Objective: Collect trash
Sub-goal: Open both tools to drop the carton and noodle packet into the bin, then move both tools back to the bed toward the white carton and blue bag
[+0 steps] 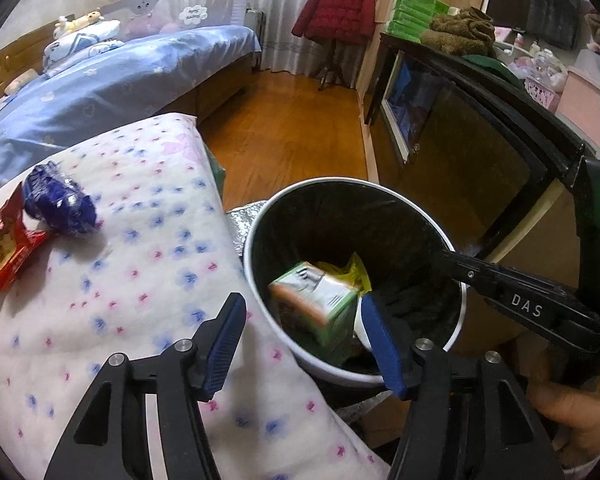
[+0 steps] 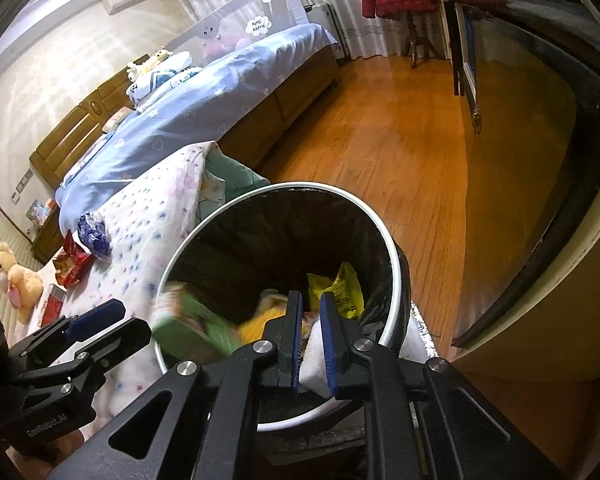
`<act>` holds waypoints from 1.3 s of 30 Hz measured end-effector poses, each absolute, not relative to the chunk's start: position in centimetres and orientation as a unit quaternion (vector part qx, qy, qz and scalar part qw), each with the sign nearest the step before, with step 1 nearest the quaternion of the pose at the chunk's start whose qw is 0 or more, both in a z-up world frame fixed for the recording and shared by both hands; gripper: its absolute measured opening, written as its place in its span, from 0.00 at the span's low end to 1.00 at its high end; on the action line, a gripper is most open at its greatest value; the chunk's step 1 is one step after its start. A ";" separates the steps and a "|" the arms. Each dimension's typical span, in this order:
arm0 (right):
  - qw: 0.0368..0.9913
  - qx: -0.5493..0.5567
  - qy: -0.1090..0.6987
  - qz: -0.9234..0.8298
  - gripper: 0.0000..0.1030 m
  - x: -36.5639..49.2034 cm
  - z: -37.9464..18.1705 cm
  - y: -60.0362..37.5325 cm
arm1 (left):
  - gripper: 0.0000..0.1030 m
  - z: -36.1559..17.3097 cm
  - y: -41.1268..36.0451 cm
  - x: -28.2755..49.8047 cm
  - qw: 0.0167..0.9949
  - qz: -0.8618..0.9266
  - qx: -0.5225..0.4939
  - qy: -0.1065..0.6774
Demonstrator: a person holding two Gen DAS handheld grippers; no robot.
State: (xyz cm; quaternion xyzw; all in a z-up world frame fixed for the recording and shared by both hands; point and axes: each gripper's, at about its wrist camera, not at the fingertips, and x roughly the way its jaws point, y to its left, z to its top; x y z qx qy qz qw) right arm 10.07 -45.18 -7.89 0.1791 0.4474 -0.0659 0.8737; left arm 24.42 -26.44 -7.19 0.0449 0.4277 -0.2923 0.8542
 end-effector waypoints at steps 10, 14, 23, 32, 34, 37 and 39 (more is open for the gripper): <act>0.886 0.175 0.428 -0.038 0.41 9.7 -6.5 -41.9 | 0.62 -6.8 -21.0 21.3 0.876 -0.252 0.016 0.410; 0.888 0.170 0.426 -0.015 0.48 10.1 -6.2 -39.7 | 0.63 -6.7 -18.0 19.9 0.885 -0.227 0.003 0.407; 0.889 0.147 0.432 0.050 0.63 11.1 -6.3 -33.2 | 0.65 -5.9 -12.0 18.4 0.895 -0.174 -0.026 0.409; 0.884 0.126 0.441 0.090 0.63 12.2 -7.1 -28.5 | 0.66 -5.7 -7.1 17.3 0.902 -0.125 -0.046 0.410; 0.882 0.121 0.445 0.098 0.64 12.6 -7.4 -27.6 | 0.66 -5.7 -6.1 17.1 0.904 -0.114 -0.048 0.410; 0.881 0.112 0.448 0.105 0.64 13.1 -7.7 -26.5 | 0.66 -5.9 -4.7 17.5 0.904 -0.100 -0.054 0.412; 0.880 0.110 0.448 0.111 0.64 13.4 -7.9 -25.9 | 0.66 -5.9 -3.8 17.5 0.905 -0.089 -0.057 0.412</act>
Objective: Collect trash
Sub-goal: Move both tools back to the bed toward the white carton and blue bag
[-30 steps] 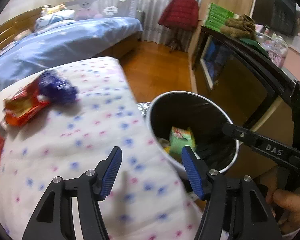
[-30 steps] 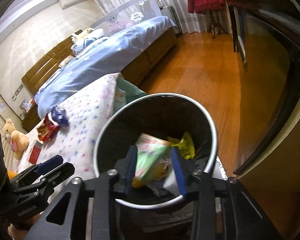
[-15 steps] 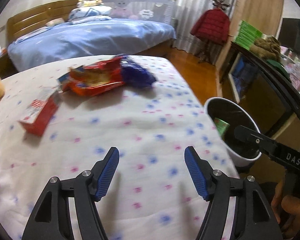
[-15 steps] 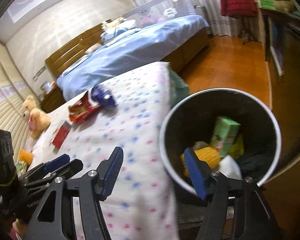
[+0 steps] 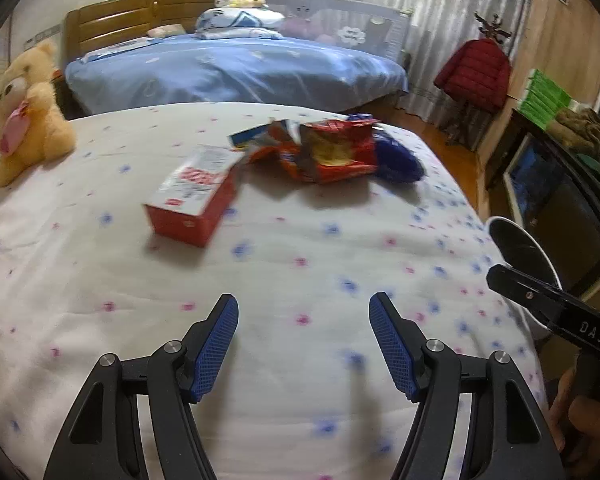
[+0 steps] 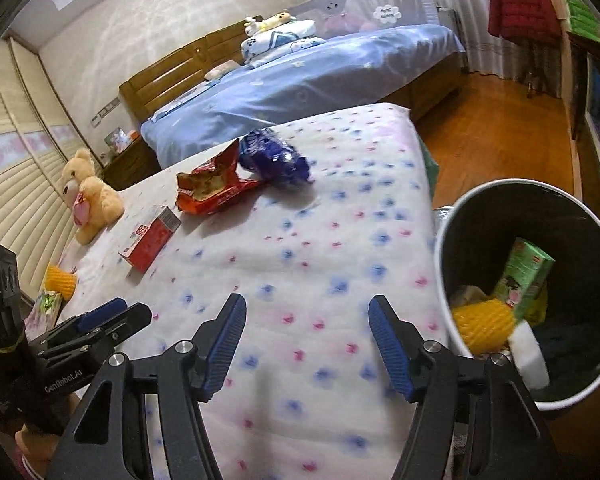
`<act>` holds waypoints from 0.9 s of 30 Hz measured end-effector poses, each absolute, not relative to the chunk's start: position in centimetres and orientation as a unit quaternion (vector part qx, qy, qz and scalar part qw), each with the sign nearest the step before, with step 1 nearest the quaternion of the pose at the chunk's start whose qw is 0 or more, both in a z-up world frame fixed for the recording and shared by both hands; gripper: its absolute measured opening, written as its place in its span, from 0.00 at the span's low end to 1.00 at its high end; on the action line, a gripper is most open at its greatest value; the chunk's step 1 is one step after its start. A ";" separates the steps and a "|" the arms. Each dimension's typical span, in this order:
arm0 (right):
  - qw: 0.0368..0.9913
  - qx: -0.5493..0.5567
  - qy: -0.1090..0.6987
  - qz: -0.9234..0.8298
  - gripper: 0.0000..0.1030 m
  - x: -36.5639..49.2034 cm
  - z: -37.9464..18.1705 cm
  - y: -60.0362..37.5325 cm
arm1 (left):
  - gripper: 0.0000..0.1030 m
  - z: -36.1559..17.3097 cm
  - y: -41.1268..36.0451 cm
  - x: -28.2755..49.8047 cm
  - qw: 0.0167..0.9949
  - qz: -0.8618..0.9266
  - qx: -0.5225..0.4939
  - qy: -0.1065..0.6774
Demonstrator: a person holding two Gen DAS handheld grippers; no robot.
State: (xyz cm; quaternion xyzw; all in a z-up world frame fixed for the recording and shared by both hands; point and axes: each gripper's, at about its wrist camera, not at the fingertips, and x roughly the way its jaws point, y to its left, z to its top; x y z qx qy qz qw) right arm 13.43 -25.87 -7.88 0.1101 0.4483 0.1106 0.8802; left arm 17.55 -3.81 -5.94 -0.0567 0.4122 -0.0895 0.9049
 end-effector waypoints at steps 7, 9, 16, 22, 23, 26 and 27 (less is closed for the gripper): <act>0.877 0.100 0.456 0.119 0.67 14.8 -8.6 -24.4 | 0.70 -6.9 -1.9 19.4 0.902 -0.062 -0.056 0.423; 0.876 0.100 0.456 0.120 0.68 15.4 -8.7 -24.2 | 0.70 -7.0 -1.4 19.9 0.902 -0.055 -0.056 0.424; 0.879 0.084 0.454 0.121 0.68 17.6 -8.8 -23.4 | 0.70 -7.4 0.0 22.7 0.899 -0.029 -0.056 0.432; 0.879 0.075 0.453 0.127 0.68 20.1 -9.0 -22.9 | 0.71 -7.7 0.7 25.1 0.899 -0.015 -0.045 0.434; 0.879 0.075 0.453 0.129 0.68 20.5 -9.1 -22.9 | 0.71 -7.7 0.8 25.5 0.899 -0.013 -0.046 0.434; 0.877 0.074 0.455 0.136 0.68 22.1 -9.4 -22.7 | 0.71 -7.8 1.3 26.3 0.899 -0.009 -0.048 0.435; 0.876 0.074 0.456 0.137 0.68 22.7 -9.5 -22.6 | 0.71 -7.8 1.4 26.7 0.899 -0.007 -0.048 0.435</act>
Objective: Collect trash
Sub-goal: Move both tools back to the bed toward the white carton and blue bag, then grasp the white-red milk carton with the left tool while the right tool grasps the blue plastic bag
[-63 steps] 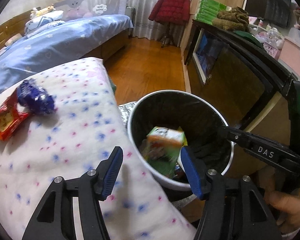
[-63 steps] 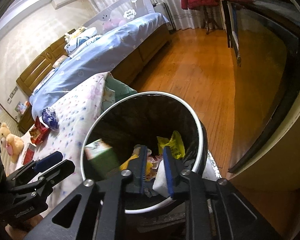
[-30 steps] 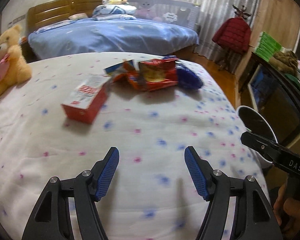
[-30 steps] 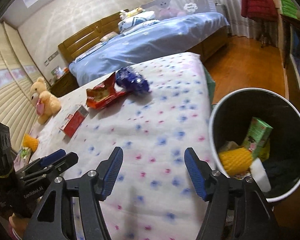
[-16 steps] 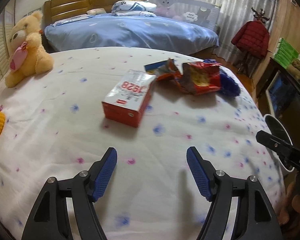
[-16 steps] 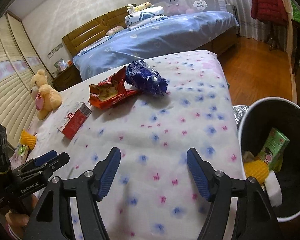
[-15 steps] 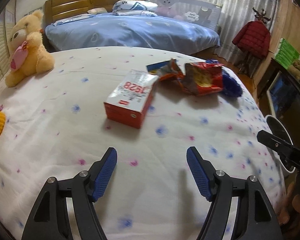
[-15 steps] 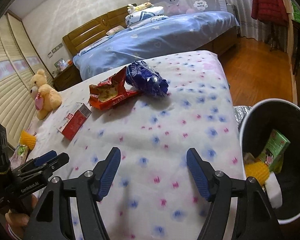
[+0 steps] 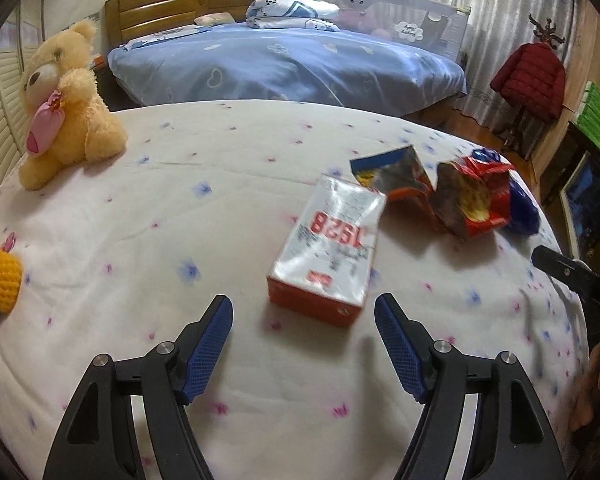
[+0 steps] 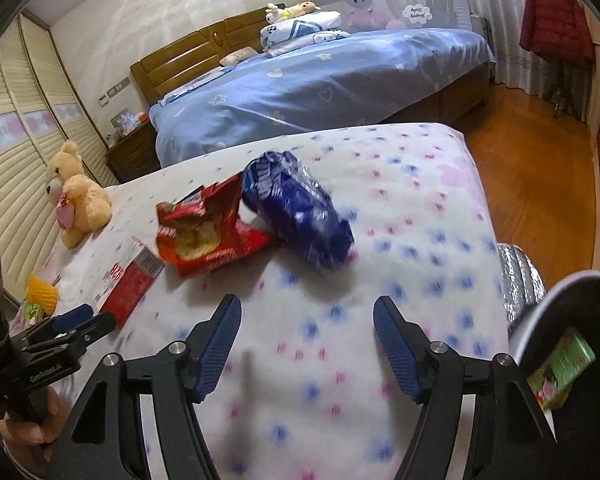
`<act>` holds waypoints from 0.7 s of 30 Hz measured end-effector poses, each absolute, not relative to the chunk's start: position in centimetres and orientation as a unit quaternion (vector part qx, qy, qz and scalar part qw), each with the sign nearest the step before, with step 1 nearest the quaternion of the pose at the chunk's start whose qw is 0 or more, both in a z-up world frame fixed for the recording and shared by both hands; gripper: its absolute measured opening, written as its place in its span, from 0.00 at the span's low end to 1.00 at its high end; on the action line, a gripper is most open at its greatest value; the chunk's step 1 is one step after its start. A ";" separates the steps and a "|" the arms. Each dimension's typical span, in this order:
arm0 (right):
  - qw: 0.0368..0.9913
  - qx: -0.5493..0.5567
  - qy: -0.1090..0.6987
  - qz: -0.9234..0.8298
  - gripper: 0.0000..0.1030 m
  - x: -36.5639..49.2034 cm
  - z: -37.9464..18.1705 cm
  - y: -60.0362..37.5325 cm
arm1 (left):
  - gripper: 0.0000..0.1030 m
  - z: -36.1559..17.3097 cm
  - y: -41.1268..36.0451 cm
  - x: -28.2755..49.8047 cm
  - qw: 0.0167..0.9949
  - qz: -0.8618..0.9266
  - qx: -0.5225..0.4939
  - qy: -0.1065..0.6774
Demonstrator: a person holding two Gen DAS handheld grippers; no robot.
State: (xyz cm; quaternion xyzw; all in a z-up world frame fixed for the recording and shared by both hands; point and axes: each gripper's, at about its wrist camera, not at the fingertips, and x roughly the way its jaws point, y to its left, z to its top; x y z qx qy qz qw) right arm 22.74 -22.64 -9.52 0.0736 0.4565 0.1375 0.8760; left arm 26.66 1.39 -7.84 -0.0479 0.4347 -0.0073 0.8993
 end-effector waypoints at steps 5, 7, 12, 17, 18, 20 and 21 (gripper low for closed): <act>0.876 0.073 0.455 0.142 0.68 24.6 -9.7 -22.7 | 0.71 -8.2 1.6 28.0 0.899 -0.011 -0.041 0.437; 0.877 0.074 0.452 0.144 0.68 25.1 -9.7 -22.8 | 0.71 -8.5 1.5 28.4 0.897 -0.014 -0.039 0.440; 0.877 0.070 0.452 0.148 0.68 26.3 -9.9 -22.6 | 0.71 -8.9 1.1 29.1 0.897 -0.019 -0.034 0.439; 0.879 0.058 0.451 0.146 0.65 26.9 -10.0 -22.3 | 0.69 -8.9 0.8 29.3 0.900 -0.023 -0.034 0.434; 0.880 0.055 0.450 0.145 0.56 27.0 -10.0 -22.2 | 0.68 -8.9 0.7 29.3 0.900 -0.022 -0.033 0.435; 0.880 0.045 0.451 0.142 0.40 27.0 -10.1 -22.0 | 0.57 -9.0 0.6 29.3 0.899 -0.022 -0.030 0.435; 0.880 0.042 0.451 0.141 0.36 26.9 -10.1 -21.9 | 0.52 -9.1 0.5 29.4 0.898 -0.026 -0.031 0.438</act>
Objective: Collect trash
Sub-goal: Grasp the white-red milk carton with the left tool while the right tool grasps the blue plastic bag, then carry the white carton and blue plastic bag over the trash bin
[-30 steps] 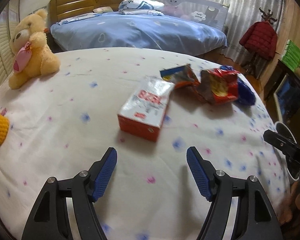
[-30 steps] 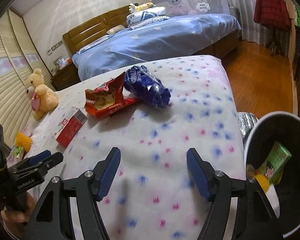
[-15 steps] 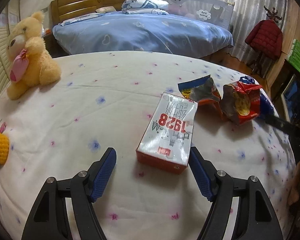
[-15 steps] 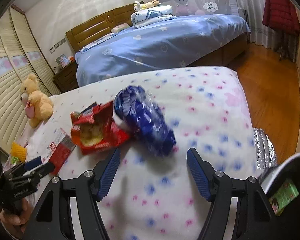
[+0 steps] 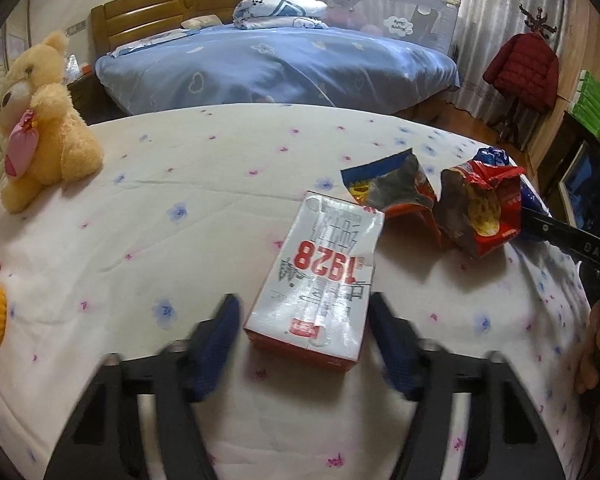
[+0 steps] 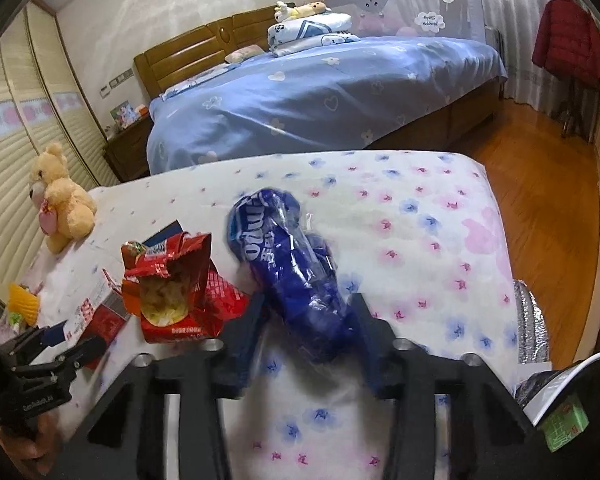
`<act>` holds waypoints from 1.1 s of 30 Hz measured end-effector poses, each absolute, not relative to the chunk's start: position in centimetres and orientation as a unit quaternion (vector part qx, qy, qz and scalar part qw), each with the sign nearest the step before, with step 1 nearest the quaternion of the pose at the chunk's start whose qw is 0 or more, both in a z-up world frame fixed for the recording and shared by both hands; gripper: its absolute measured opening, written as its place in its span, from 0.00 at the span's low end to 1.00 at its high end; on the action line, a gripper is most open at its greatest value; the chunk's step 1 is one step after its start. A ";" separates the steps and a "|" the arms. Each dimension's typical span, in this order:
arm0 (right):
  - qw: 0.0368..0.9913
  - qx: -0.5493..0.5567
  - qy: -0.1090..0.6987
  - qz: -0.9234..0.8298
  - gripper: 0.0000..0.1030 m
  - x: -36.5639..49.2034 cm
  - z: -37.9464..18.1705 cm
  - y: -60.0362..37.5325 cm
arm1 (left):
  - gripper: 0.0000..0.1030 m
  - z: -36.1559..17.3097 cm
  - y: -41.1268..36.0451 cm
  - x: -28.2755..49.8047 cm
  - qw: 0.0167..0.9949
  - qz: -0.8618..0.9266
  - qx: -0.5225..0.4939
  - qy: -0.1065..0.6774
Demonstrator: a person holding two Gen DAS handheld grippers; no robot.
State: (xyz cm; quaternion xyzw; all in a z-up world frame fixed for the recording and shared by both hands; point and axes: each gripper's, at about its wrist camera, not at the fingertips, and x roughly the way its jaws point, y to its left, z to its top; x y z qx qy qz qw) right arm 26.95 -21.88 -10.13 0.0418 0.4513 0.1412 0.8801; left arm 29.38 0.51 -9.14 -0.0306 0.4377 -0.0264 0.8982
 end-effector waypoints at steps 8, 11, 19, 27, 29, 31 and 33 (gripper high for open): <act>0.883 0.055 0.446 0.135 0.31 24.8 -9.6 -22.9 | 0.51 -8.5 0.3 27.8 0.906 -0.031 -0.029 0.422; 0.882 0.072 0.447 0.131 0.31 23.1 -9.3 -23.7 | 0.51 -8.2 0.1 26.8 0.906 -0.040 -0.037 0.421; 0.883 0.101 0.441 0.128 0.31 18.5 -8.5 -25.0 | 0.51 -6.9 -0.7 22.6 0.907 -0.073 -0.060 0.411; 0.885 0.107 0.437 0.121 0.31 15.1 -7.9 -25.7 | 0.51 -5.9 -3.3 19.7 0.907 -0.105 -0.039 0.407; 0.886 0.109 0.435 0.119 0.31 14.3 -7.7 -26.1 | 0.51 -5.8 -4.0 19.2 0.907 -0.113 -0.034 0.405; 0.887 0.111 0.433 0.115 0.31 13.5 -7.4 -26.5 | 0.51 -5.6 -4.8 18.8 0.907 -0.119 -0.026 0.404; 0.888 0.115 0.430 0.113 0.31 12.9 -7.2 -26.9 | 0.51 -5.5 -5.4 18.5 0.906 -0.126 -0.020 0.403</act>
